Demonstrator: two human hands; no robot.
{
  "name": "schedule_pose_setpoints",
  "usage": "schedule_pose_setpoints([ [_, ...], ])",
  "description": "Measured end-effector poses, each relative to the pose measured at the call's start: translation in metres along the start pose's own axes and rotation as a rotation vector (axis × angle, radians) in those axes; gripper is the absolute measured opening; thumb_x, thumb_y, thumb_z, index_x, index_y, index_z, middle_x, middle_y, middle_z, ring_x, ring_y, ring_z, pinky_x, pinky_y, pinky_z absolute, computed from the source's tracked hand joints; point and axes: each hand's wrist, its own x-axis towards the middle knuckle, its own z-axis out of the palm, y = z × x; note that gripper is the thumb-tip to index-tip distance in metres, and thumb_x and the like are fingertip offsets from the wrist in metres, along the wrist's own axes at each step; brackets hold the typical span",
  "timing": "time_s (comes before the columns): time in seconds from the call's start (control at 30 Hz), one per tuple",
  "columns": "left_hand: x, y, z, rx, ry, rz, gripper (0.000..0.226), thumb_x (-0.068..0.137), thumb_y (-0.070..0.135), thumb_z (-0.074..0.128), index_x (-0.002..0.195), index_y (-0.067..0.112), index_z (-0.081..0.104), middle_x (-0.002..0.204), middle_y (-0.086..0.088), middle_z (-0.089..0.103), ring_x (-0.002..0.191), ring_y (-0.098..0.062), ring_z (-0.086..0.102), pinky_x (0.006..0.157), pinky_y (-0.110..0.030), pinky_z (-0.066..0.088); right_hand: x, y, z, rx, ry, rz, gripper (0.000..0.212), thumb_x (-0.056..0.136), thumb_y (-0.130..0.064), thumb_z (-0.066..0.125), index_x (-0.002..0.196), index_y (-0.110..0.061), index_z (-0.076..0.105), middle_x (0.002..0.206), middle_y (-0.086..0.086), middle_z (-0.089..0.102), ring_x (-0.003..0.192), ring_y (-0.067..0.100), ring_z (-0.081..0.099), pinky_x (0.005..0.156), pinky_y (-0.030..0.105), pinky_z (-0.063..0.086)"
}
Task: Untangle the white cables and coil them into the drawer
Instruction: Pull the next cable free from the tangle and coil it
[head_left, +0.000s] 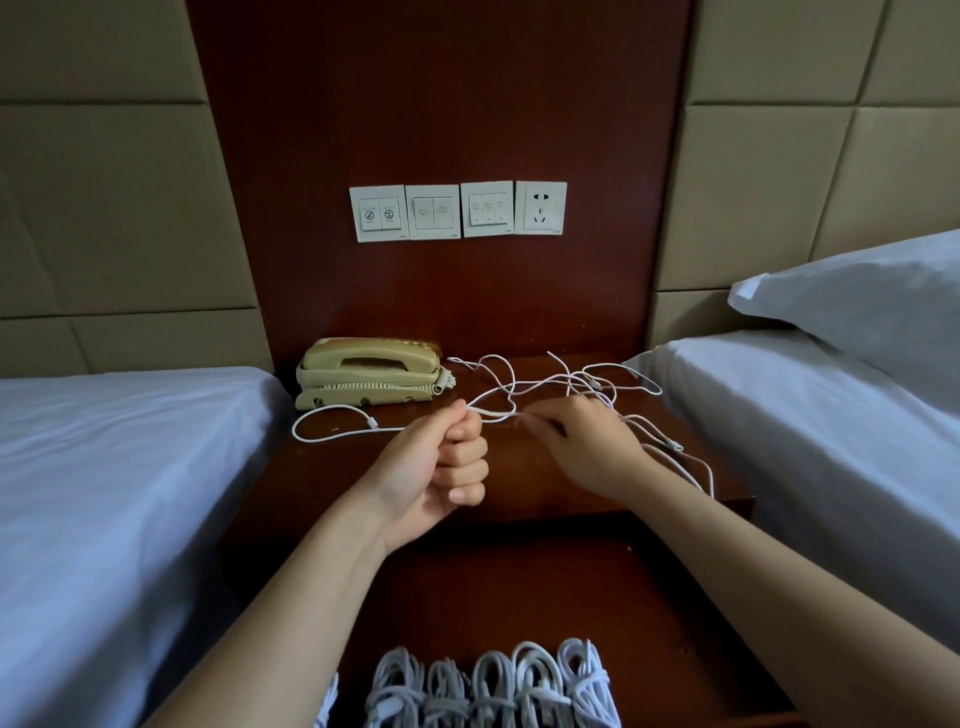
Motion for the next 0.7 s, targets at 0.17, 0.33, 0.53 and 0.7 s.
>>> schedule_pose_setpoints([
  [0.17,0.002,-0.003,-0.001,-0.055,0.056,0.101,0.041,0.102,0.026,0.029,0.062,0.016,0.034,0.048,0.008,0.021,0.038,-0.005,0.022,0.041,-0.019,0.034,-0.007,-0.015,0.008,-0.132,-0.216,-0.071,0.024,0.098,-0.035,0.041,0.105,-0.029,0.063,0.101,0.004,0.067,0.098,0.033,0.059,0.08,0.039,0.047],
  [0.33,0.009,-0.007,-0.008,-0.066,0.168,0.171,0.04,0.103,0.023,0.027,0.065,0.013,0.036,0.046,0.007,0.027,0.039,-0.006,0.028,0.046,-0.019,0.037,-0.015,-0.033,0.008,-0.078,-0.409,-0.169,0.02,0.098,-0.036,0.041,0.089,-0.029,0.058,0.084,0.001,0.058,0.086,0.028,0.057,0.08,0.041,0.047],
  [0.53,0.018,-0.014,-0.02,0.276,0.43,0.258,0.042,0.104,0.021,0.024,0.066,0.009,0.038,0.047,0.005,0.027,0.037,-0.005,0.03,0.044,-0.018,0.039,-0.017,-0.052,0.003,-0.023,-0.471,-0.268,0.022,0.095,-0.027,0.05,0.09,-0.016,0.068,0.089,0.001,0.066,0.081,0.017,0.057,0.078,0.038,0.047],
  [0.7,0.023,-0.021,-0.03,0.732,0.466,0.34,0.042,0.102,0.019,0.029,0.064,0.012,0.044,0.041,0.007,0.041,0.041,-0.005,0.043,0.053,-0.025,0.037,-0.015,-0.055,-0.002,0.049,-0.382,-0.34,0.019,0.092,-0.023,0.056,0.08,-0.013,0.067,0.079,-0.001,0.064,0.07,0.012,0.053,0.073,0.039,0.046],
])
